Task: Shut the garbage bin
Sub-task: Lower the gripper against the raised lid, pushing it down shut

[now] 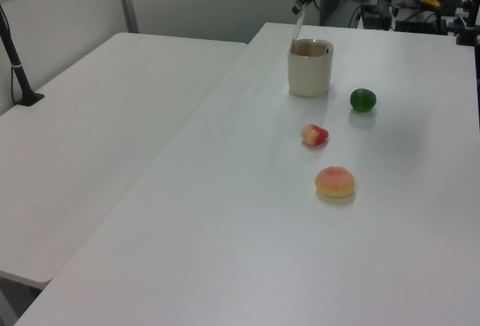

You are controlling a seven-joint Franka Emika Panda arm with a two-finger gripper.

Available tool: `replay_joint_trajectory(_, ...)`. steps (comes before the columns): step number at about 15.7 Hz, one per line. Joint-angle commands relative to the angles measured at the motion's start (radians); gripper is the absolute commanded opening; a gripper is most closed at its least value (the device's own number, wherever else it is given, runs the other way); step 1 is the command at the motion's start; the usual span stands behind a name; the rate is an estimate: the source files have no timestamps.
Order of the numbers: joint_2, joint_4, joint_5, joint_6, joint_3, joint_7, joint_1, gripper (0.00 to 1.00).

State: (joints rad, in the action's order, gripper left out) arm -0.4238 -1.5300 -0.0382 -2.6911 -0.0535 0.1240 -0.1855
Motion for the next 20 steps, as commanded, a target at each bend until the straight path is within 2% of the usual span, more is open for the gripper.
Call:
replay_joint_trajectory(1,0.060,-0.050,0.009,0.109,-0.006,0.059,0.003,0.00)
replay_joint_trajectory(11,0.077,-0.056,0.011,0.330,-0.006,0.170,-0.023,0.00)
replay_joint_trajectory(20,0.068,-0.104,0.021,0.341,-0.014,0.206,-0.026,0.00)
